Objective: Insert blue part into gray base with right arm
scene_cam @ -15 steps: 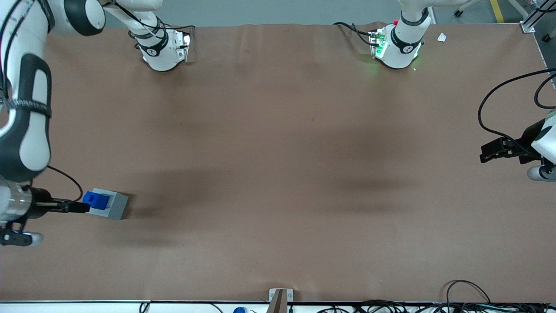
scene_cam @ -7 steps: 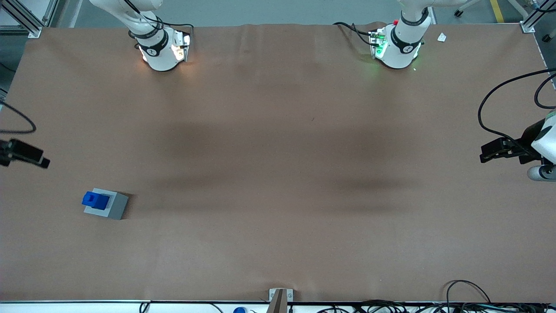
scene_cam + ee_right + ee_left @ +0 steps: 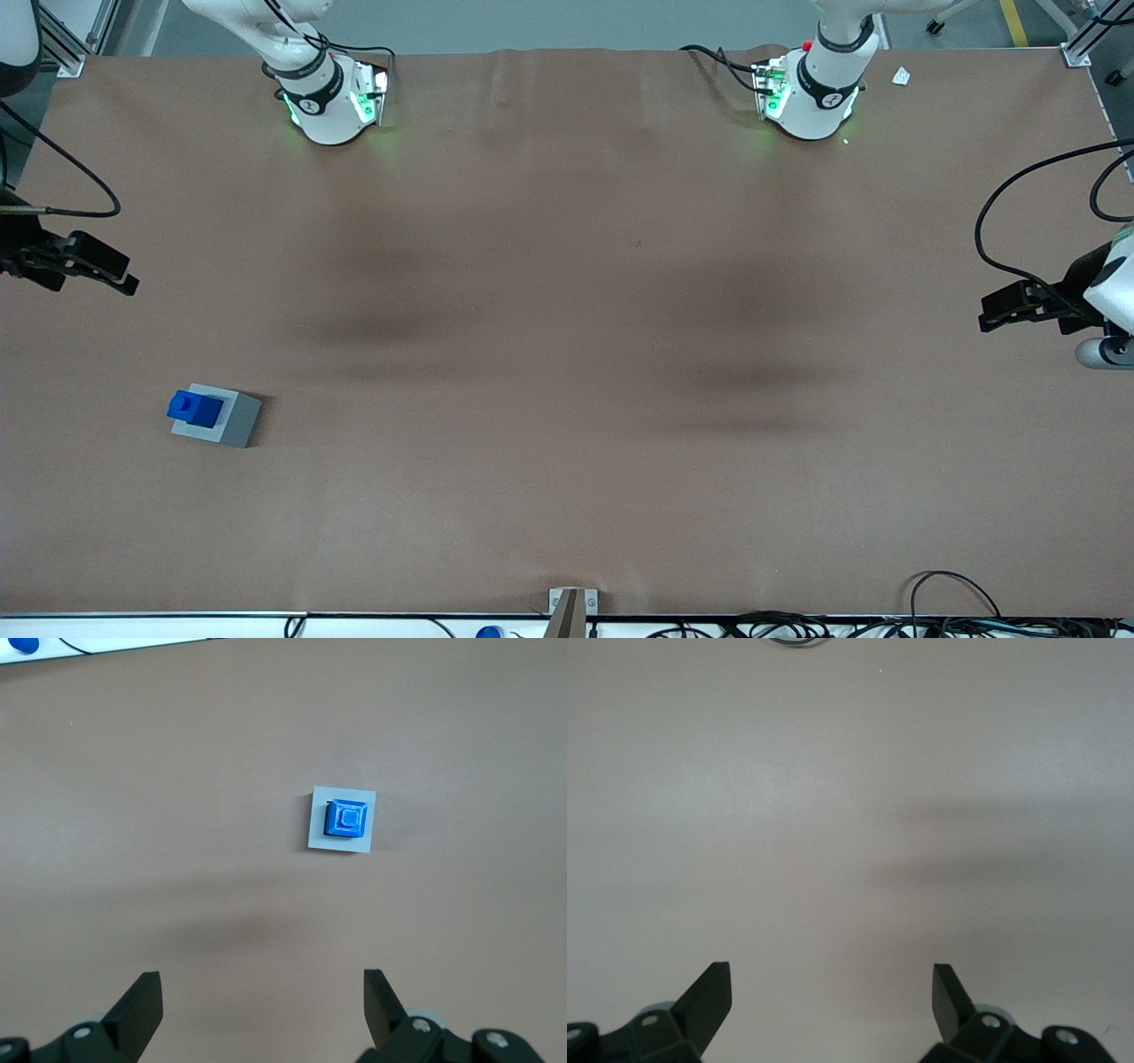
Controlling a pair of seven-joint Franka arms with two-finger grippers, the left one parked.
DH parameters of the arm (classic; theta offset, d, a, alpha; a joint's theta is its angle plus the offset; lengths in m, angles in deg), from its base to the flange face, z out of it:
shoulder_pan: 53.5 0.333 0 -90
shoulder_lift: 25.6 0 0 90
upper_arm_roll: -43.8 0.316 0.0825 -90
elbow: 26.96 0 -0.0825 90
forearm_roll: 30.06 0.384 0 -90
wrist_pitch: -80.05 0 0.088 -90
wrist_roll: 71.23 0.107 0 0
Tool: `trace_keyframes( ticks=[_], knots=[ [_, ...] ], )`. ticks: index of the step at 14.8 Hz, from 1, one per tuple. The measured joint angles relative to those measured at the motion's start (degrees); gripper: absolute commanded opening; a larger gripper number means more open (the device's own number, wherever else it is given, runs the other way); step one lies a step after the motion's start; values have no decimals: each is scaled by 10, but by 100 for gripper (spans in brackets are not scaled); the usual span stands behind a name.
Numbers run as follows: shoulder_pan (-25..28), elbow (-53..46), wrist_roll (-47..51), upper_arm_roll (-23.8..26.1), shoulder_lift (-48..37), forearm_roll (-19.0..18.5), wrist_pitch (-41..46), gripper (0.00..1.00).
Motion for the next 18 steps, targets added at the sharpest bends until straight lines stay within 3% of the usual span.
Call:
trace_keyframes(
  ticks=[3,7,11,14,18],
  knots=[
    [-3,-6,0,-3,-10,-12,0,100],
    [-3,-7,0,-2,-12,-66,0,100],
    [-3,-7,0,0,-12,-66,0,100],
    [-3,-7,1,0,-12,-36,0,100],
    [-3,-8,1,0,-12,-29,1,100]
  ],
)
